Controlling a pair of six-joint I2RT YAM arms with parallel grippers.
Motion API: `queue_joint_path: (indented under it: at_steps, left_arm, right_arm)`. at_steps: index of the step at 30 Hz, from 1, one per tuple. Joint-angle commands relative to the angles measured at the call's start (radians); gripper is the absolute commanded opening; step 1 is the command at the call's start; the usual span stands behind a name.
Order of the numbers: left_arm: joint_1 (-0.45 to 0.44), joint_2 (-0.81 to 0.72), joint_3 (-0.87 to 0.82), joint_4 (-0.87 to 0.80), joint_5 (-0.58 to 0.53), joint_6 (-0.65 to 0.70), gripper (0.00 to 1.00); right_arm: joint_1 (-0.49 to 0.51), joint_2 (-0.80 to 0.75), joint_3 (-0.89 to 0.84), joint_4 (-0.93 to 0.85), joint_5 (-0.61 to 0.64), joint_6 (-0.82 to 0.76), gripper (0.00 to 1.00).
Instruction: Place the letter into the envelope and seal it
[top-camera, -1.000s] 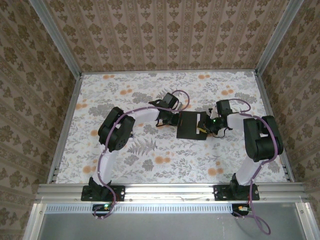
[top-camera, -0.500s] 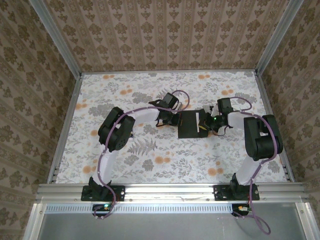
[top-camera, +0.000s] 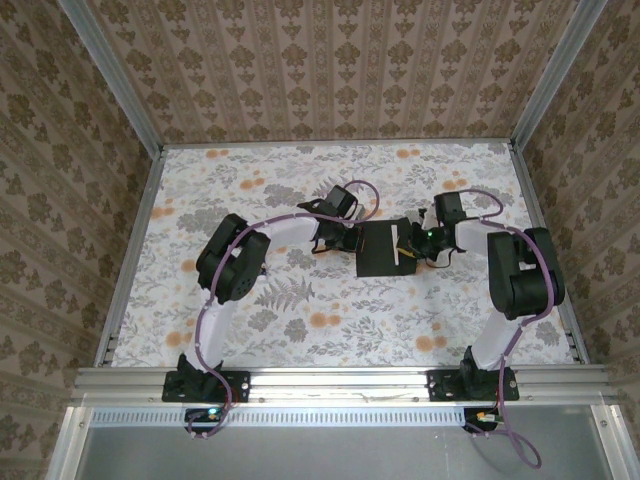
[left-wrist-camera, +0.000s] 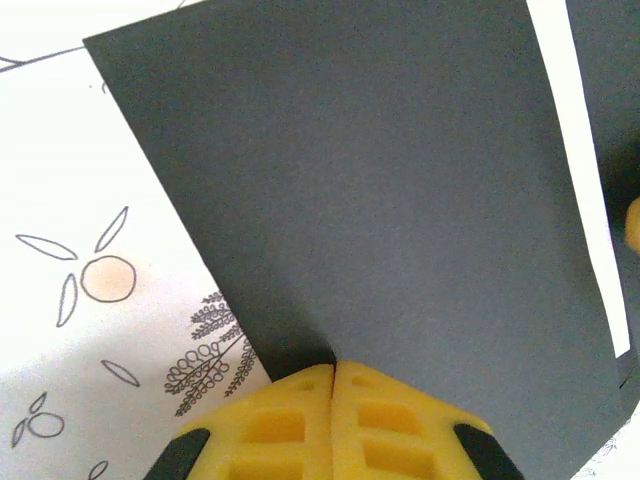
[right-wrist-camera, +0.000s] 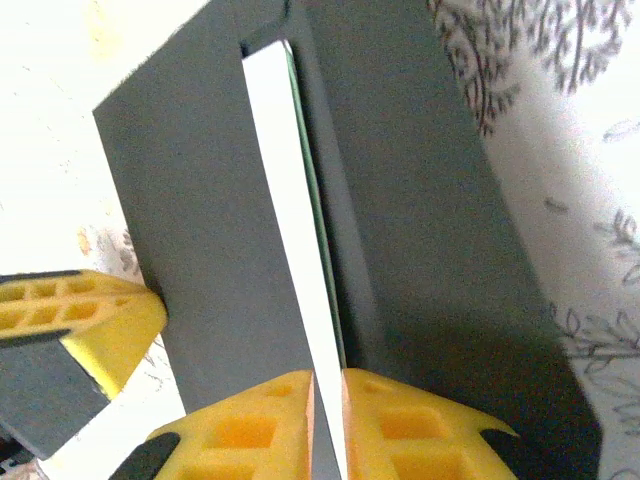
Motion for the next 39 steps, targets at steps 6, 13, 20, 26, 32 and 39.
queue_joint_path:
  at_steps: [6, 13, 20, 26, 32, 39]
  left_arm:
    - [-0.015, 0.037, -0.022, -0.157, -0.015, 0.029, 0.0]
    - [-0.014, 0.037, -0.017, -0.165, -0.02, 0.035, 0.0]
    - [-0.014, 0.037, -0.014, -0.167, -0.02, 0.036, 0.0]
    - [-0.015, 0.042, -0.012, -0.166, -0.017, 0.039, 0.0]
    - [-0.015, 0.047, -0.012, -0.168, -0.015, 0.039, 0.0]
    - [-0.015, 0.052, -0.006, -0.172, -0.011, 0.043, 0.0]
  right_arm:
    - [-0.022, 0.037, 0.11, -0.058, 0.023, -0.039, 0.18]
    - [-0.021, 0.098, 0.191, -0.096, 0.022, -0.047, 0.19]
    - [-0.007, 0.131, 0.215, -0.127, 0.043, -0.063, 0.19]
    - [0.013, 0.144, 0.214, -0.122, 0.059, -0.062, 0.19]
    - [0.03, 0.172, 0.234, -0.122, 0.058, -0.063, 0.19]
    - [0.04, 0.176, 0.246, -0.121, 0.063, -0.06, 0.19]
